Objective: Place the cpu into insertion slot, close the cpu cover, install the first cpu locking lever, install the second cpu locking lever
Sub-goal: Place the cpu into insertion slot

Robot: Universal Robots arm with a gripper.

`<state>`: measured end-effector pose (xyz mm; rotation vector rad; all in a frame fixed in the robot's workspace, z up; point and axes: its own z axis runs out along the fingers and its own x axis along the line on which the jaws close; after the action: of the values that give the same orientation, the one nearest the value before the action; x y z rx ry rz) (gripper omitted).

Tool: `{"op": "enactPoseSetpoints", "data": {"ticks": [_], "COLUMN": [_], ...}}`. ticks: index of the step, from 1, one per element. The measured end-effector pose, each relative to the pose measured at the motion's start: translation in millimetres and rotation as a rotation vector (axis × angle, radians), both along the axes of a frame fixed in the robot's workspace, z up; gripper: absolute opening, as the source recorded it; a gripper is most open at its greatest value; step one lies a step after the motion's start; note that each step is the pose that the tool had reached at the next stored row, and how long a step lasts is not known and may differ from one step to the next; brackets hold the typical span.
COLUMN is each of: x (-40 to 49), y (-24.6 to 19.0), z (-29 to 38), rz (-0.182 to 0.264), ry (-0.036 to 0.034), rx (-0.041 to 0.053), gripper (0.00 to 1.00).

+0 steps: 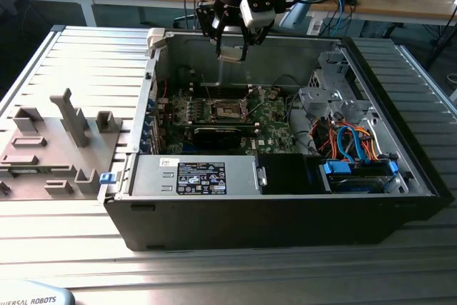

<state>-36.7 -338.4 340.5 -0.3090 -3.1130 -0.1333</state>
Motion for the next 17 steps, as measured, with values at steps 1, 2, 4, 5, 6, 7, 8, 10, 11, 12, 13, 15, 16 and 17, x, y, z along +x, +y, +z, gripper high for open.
{"op": "enactPoseSetpoints", "data": {"ticks": [1, 2, 4, 5, 6, 7, 8, 10, 11, 12, 13, 15, 16, 17], "x": [0.0, 0.0, 0.0, 0.0, 0.0, 0.0, 0.0, 0.0, 0.0, 0.0, 0.0, 0.0, 0.0, 0.0], "y": [0.0, 0.0, 0.0, 0.0, 0.0, 0.0, 0.0, 0.0, 0.0, 0.0, 0.0, 0.0, 0.0, 0.0], "z": [0.0, 0.0, 0.0, 0.0, 0.0, 0.0, 0.0, 0.0, 0.0, 0.0, 0.0, 0.0, 0.0, 0.0], "rz": [-0.001, -0.001, -0.001, -0.001, -0.002, -0.003, -0.003, -0.004, -0.005, -0.005, -0.006, -0.007, -0.008, -0.009], "ry": [0.0, 0.0, 0.0, 0.0, 0.0, 0.0, 0.0, 0.0, 0.0, 0.0, 0.0, 0.0, 0.0, 0.0], "rx": [0.0, 0.0, 0.0, 0.0, 0.0, 0.0, 0.0, 0.0, 0.0, 0.0, 0.0, 0.0, 0.0, 0.0], "gripper": [0.54, 0.54, 0.54, 0.54, 0.54, 0.54, 0.54, 0.54, 0.54, 0.54, 0.54, 0.54, 0.54, 0.54]}}
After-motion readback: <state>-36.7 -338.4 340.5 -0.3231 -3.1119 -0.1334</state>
